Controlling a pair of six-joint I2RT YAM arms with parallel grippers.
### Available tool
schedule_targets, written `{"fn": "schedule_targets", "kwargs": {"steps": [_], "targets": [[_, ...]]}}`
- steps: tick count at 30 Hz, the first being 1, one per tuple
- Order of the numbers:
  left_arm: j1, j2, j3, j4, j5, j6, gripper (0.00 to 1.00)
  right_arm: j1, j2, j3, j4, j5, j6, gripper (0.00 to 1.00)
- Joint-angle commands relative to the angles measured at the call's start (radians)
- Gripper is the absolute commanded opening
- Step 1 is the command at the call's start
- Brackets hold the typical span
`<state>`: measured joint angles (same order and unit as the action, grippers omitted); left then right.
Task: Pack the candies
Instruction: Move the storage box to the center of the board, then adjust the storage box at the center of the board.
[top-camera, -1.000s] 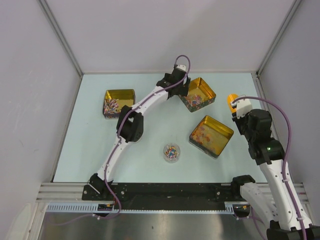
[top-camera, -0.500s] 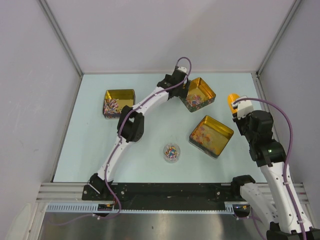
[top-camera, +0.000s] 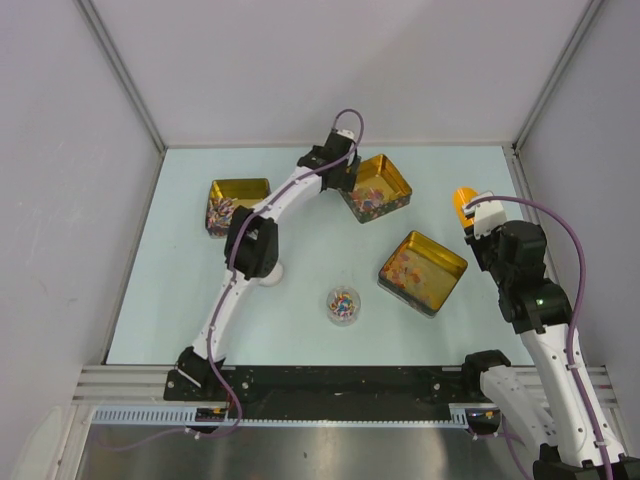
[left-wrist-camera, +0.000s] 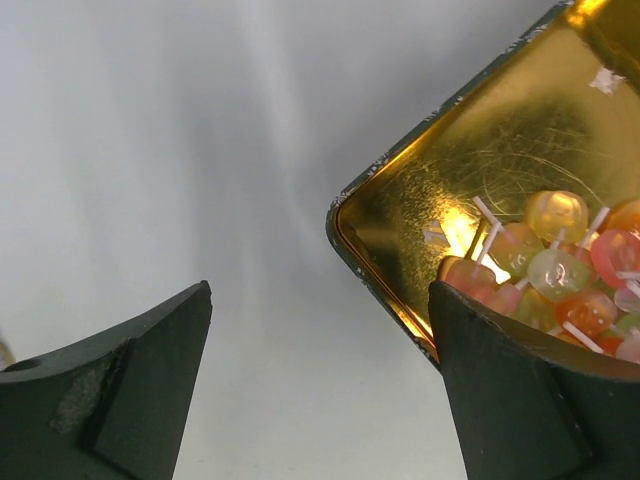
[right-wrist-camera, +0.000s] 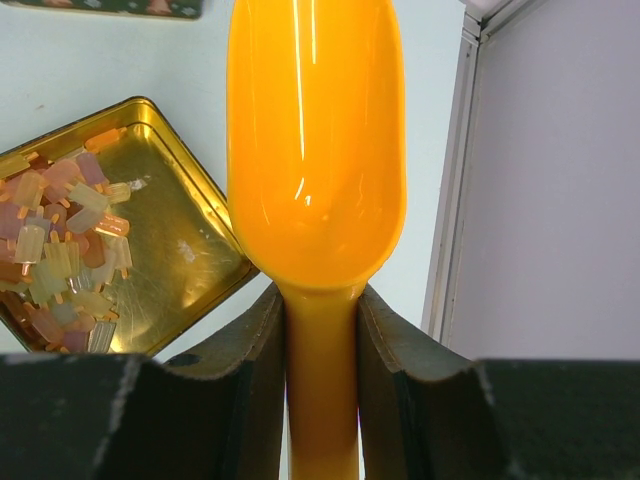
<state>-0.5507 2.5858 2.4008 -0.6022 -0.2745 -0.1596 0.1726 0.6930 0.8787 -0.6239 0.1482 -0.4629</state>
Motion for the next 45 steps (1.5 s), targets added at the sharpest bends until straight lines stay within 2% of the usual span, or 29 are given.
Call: {"fn": "schedule_targets", "kwargs": {"steps": [1,9,15,21,24,29,35,39,45], "targets": [[0.063,-0.052,-0.026,-0.099,-0.031,0.068,0.93,0.001,-0.016,0.005,0.032,-0.001,0.017,0.00],[0.110,-0.090,-0.065,-0.067,-0.075,0.137,0.93,0.002,-0.021,0.006,0.021,-0.006,0.020,0.00],[0.149,-0.085,-0.016,-0.059,-0.097,0.157,0.93,0.010,-0.016,0.005,0.032,-0.004,0.020,0.00],[0.141,-0.142,-0.026,-0.099,-0.028,0.167,0.95,0.015,-0.018,0.005,0.030,-0.001,0.018,0.00],[0.130,-0.150,-0.035,-0.142,0.017,0.100,1.00,0.015,-0.021,0.005,0.029,-0.006,0.020,0.00],[0.124,-0.130,-0.060,-0.202,0.113,0.042,1.00,0.015,-0.021,0.005,0.026,-0.012,0.024,0.00],[0.110,-0.128,-0.086,-0.209,0.178,0.003,0.90,0.015,-0.021,0.008,0.021,-0.009,0.023,0.00],[0.094,-0.116,-0.069,-0.212,0.210,-0.012,0.76,0.011,-0.018,0.008,0.023,-0.007,0.023,0.00],[0.074,-0.096,-0.051,-0.214,0.224,-0.026,0.66,0.010,-0.012,0.008,0.026,-0.007,0.021,0.00]]}}
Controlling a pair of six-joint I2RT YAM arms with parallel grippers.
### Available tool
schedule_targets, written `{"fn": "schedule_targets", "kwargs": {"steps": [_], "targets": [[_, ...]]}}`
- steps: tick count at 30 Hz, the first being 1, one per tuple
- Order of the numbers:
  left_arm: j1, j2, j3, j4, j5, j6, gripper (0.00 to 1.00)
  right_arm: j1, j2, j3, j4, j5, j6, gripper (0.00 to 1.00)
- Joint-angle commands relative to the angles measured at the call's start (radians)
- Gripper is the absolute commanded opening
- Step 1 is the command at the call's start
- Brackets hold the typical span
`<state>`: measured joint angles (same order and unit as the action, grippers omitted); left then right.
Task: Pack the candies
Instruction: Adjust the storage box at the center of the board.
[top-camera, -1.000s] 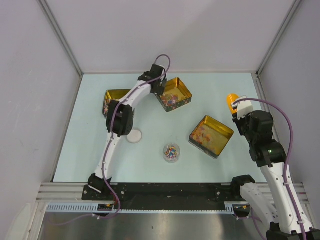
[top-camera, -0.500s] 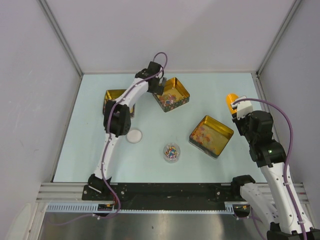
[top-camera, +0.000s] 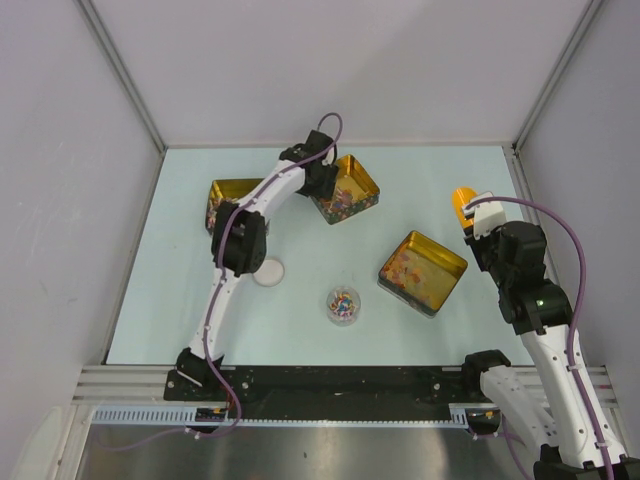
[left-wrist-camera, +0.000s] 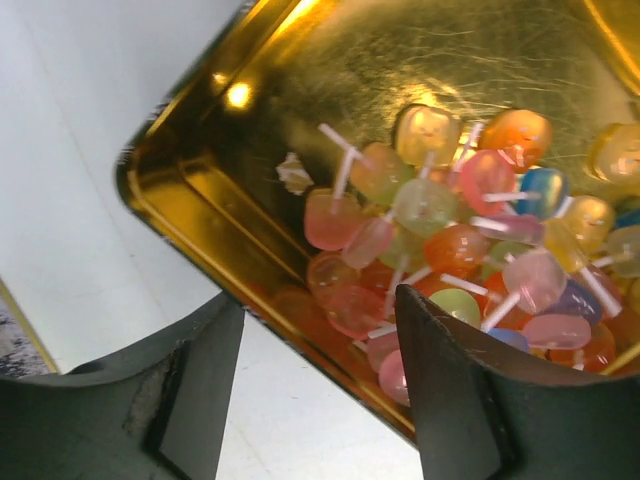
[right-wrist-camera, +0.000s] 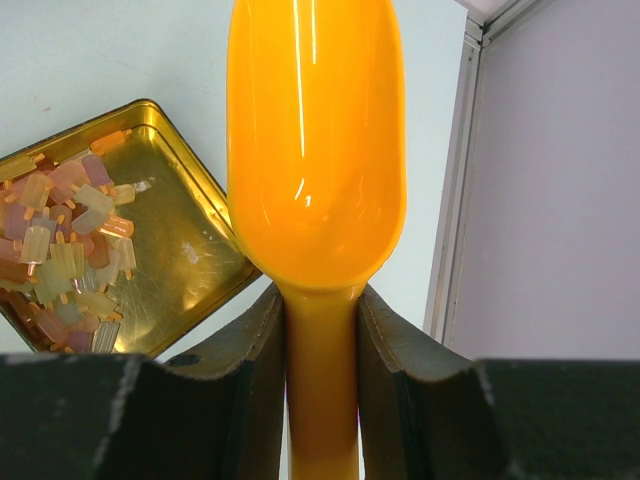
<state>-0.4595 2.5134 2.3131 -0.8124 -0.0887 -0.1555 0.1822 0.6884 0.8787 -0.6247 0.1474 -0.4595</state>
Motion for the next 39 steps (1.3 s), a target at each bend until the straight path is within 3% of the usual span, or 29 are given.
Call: {"fn": "schedule_targets", "kwargs": {"steps": [1,7,11,17,22,39], "targets": [[-0.019,-0.021,0.040,-0.005,0.037,-0.033,0.65,0.000,-0.006,0.008,0.025,-0.008,0.018,0.00],[-0.021,0.010,0.071,-0.001,-0.002,-0.021,0.52,0.000,-0.004,0.008,0.026,-0.009,0.018,0.00],[-0.016,0.021,0.085,0.012,-0.029,0.000,0.36,0.005,-0.006,0.008,0.026,-0.005,0.015,0.00],[-0.007,0.019,0.086,0.039,-0.037,0.057,0.26,0.007,-0.006,0.008,0.023,-0.014,0.015,0.00],[-0.005,0.019,0.080,0.070,-0.036,0.129,0.25,0.043,0.022,0.009,0.002,-0.035,-0.022,0.00],[-0.022,0.004,0.017,0.070,0.141,0.411,0.18,0.418,0.313,0.193,-0.053,0.006,-0.168,0.00]]}}
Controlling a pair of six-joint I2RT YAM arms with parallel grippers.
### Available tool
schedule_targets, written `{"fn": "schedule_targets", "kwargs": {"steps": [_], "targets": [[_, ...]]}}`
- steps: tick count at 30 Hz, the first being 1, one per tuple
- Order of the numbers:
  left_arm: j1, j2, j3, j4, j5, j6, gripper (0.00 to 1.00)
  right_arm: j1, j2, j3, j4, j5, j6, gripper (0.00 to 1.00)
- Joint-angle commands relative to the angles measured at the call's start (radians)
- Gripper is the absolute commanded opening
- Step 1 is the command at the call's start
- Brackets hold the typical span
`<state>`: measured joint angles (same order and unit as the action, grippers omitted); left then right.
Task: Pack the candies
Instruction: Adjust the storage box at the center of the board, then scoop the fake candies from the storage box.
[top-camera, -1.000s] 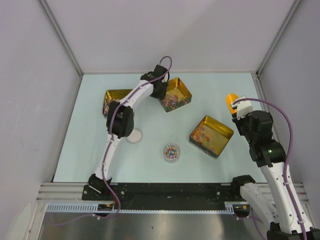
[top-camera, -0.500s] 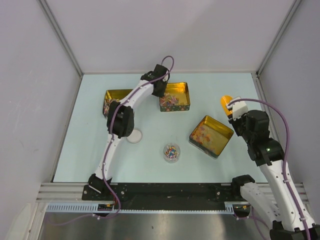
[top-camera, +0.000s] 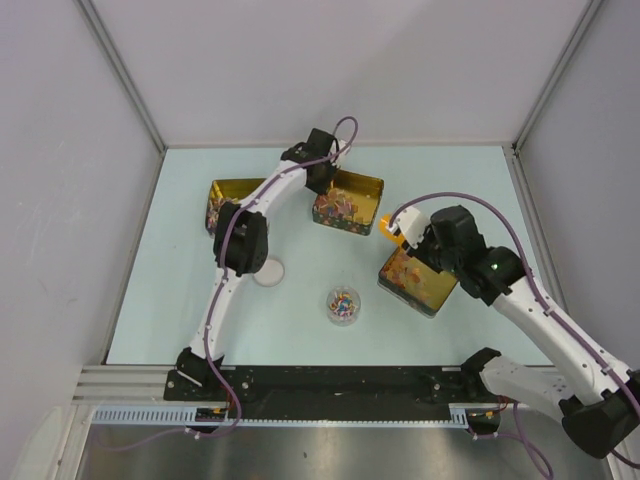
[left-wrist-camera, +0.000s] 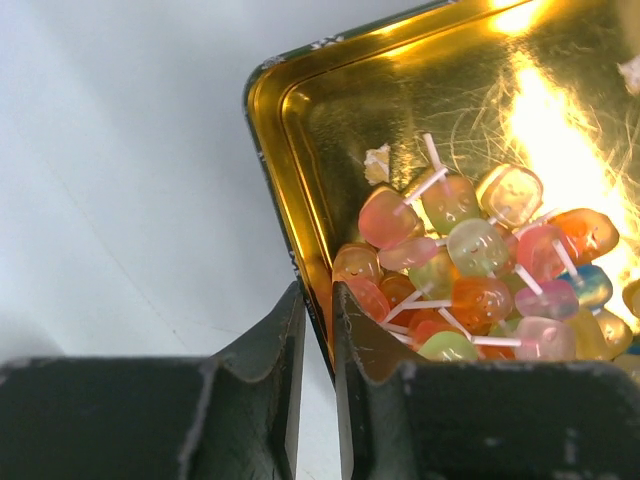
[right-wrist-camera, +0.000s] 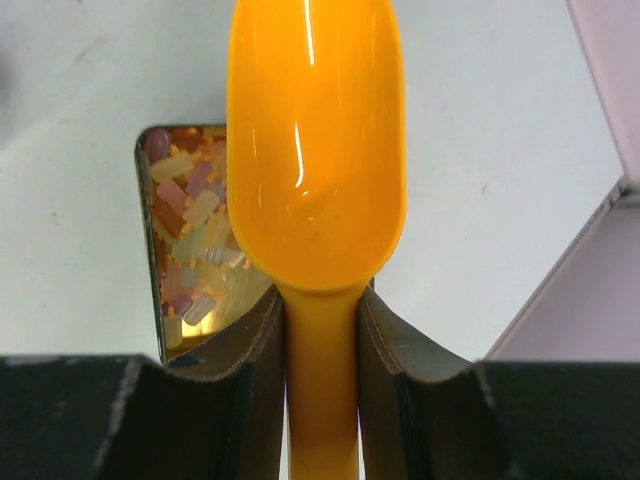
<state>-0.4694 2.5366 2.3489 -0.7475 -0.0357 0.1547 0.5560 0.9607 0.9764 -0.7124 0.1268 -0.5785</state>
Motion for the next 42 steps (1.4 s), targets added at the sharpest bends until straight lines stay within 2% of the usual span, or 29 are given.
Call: {"fn": "schedule_targets", "kwargs": {"steps": [1,5,7,13,22,27,28,30,31,37,42], "targets": [[-0.018,-0.025,-0.025,0.005,0.095,0.121,0.18,0.053,0.049,0.105,0.059,0.019,-0.064,0.00],[-0.034,-0.029,-0.040,0.007,0.102,0.135,0.19,0.058,0.096,0.140,0.116,0.017,-0.135,0.00],[-0.041,-0.027,-0.039,0.010,0.097,0.141,0.25,0.058,0.124,0.156,0.140,0.017,-0.162,0.00],[-0.061,0.005,-0.004,-0.010,0.089,0.177,0.32,0.061,0.136,0.177,0.157,-0.009,-0.169,0.00],[-0.067,0.027,0.000,-0.020,0.106,0.209,0.32,0.062,0.125,0.177,0.139,-0.030,-0.146,0.00],[-0.071,0.060,0.044,-0.059,0.145,0.221,0.22,0.064,0.134,0.177,0.136,-0.027,-0.142,0.00],[-0.071,0.060,0.046,-0.062,0.145,0.224,0.14,0.064,0.139,0.177,0.137,-0.021,-0.146,0.00],[-0.071,0.060,0.041,-0.064,0.140,0.223,0.07,0.064,0.144,0.177,0.137,-0.013,-0.159,0.00],[-0.071,0.060,0.041,-0.065,0.140,0.220,0.00,0.064,0.153,0.177,0.142,0.000,-0.167,0.00],[-0.072,0.044,0.033,-0.085,0.134,0.171,0.00,0.059,0.243,0.177,0.198,0.114,-0.286,0.00],[-0.072,0.007,-0.016,-0.089,0.097,0.077,0.00,0.056,0.412,0.200,0.258,0.244,-0.437,0.00]]}}
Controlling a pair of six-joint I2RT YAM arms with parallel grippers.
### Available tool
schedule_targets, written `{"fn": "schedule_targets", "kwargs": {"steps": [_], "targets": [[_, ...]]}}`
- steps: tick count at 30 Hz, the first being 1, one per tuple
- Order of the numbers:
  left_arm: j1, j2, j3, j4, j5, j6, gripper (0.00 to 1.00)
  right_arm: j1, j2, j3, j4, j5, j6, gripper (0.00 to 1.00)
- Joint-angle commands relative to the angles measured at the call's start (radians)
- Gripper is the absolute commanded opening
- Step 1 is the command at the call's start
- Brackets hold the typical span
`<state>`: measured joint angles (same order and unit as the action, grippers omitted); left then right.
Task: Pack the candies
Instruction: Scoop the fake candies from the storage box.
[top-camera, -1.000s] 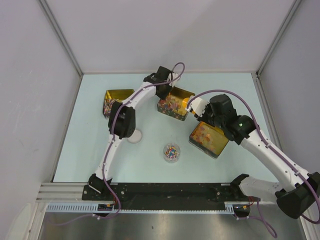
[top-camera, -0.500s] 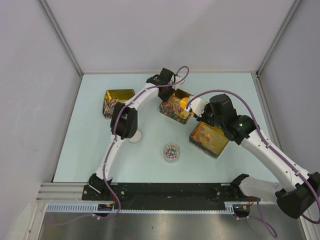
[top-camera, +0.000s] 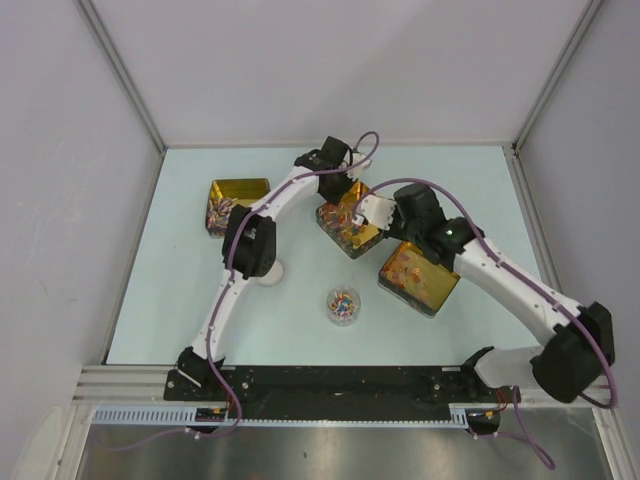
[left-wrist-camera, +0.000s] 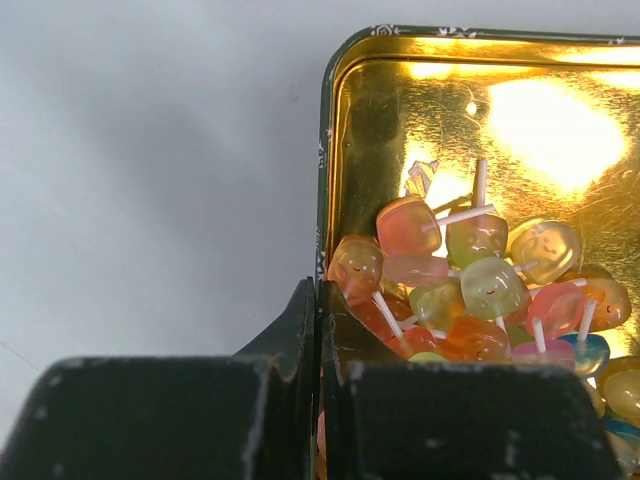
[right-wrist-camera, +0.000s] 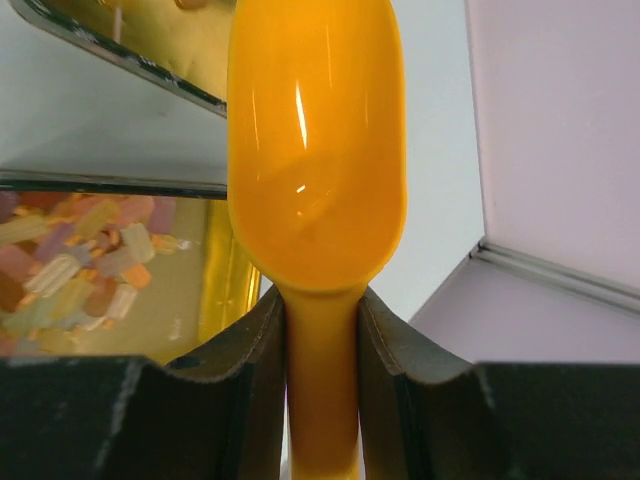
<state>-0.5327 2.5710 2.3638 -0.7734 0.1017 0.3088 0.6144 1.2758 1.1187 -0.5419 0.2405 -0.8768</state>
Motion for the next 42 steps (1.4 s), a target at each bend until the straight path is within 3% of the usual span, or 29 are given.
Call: {"fn": "schedule_targets", "kwargs": {"steps": [1,15,42], "targets": [[-0.007,-0.032,-0.046,-0.063,-0.052,-0.092,0.00,-0.005,0.121,0.075,0.082,0.134,-0.160,0.00],[0.000,-0.117,-0.132,-0.004,-0.053,-0.217,0.00,0.021,0.483,0.334,0.003,0.281,-0.312,0.00],[0.007,-0.212,-0.228,0.074,-0.007,-0.255,0.00,0.080,0.724,0.489,-0.224,0.393,-0.507,0.00]]}}
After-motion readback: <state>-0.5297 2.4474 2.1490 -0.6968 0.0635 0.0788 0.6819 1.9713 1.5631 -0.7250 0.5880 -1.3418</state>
